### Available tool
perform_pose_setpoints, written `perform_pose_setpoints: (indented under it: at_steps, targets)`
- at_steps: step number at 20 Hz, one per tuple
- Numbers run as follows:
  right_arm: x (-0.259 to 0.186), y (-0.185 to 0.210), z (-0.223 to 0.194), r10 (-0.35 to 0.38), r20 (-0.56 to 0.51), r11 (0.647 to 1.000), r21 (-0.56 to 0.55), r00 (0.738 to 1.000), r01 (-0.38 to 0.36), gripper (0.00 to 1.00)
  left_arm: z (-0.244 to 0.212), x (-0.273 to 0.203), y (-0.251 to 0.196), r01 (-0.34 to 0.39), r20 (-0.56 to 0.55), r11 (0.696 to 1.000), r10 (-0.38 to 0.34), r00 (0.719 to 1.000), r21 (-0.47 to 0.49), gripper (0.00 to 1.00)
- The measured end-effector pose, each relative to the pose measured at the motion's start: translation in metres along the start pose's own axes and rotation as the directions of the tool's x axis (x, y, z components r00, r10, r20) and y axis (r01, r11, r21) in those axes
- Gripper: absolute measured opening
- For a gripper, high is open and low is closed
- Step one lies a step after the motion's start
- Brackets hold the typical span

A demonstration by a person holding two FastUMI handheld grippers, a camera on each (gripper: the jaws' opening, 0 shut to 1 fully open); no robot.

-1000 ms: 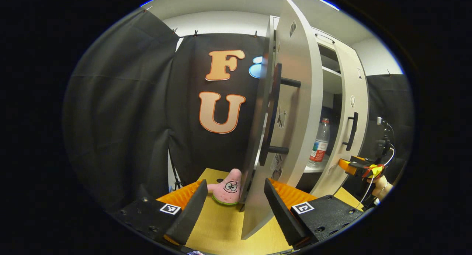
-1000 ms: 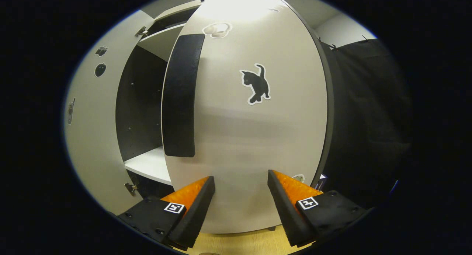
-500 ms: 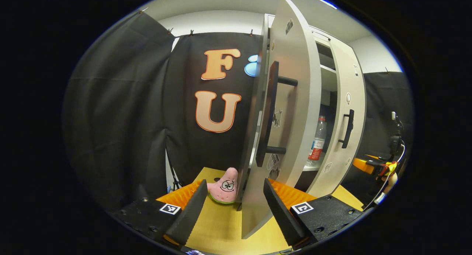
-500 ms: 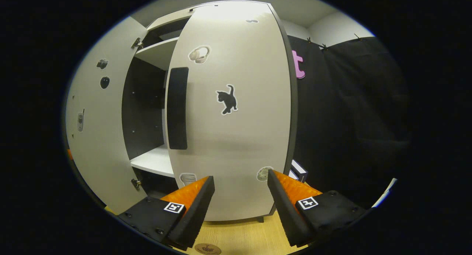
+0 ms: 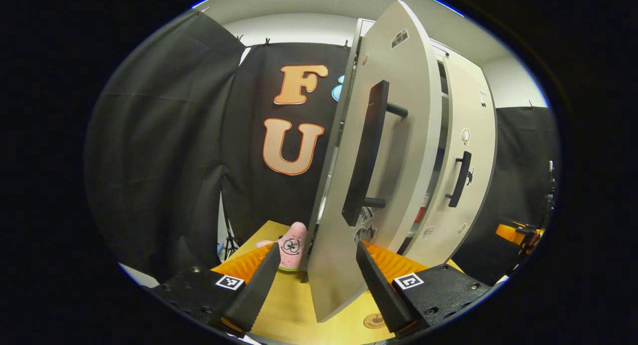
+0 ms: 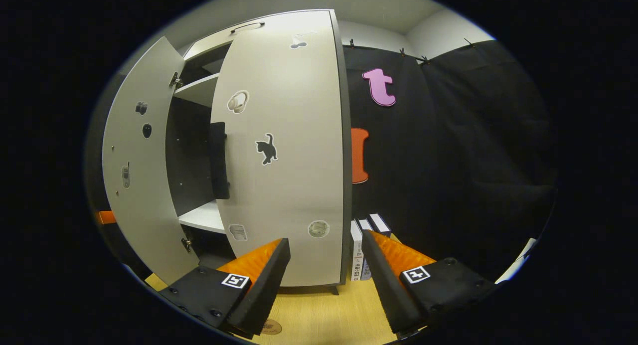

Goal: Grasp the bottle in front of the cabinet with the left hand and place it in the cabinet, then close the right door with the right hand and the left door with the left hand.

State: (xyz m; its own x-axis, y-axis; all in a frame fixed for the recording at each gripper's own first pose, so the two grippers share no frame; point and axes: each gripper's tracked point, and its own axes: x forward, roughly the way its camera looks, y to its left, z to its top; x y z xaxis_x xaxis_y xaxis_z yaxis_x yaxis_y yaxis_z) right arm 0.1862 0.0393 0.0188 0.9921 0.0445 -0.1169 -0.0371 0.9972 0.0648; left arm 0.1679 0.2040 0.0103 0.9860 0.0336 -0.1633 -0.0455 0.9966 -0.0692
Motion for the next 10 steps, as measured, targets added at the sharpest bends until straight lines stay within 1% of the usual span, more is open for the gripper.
perform_pose_setpoints:
  at_steps: [5, 7, 10]
  targets:
    - [-0.015, -0.027, 0.003, 0.001, 0.023, 1.000, -0.010, 1.000, -0.001, 0.95, -0.004, 0.010, -0.033, 0.028, -0.009, 1.000, -0.028, 1.000, 0.010, 0.94]
    - [-0.022, -0.039, 0.002, 0.002, 0.027, 1.000, 0.006, 1.000, -0.002, 0.95, -0.005, 0.014, -0.047, 0.035, -0.012, 0.999, -0.035, 0.999, 0.020, 0.94]
    - [-0.029, -0.064, -0.006, -0.022, 0.008, 0.999, 0.033, 1.000, 0.022, 0.95, -0.004, 0.023, -0.068, 0.059, -0.004, 0.998, -0.059, 0.998, 0.030, 0.94]
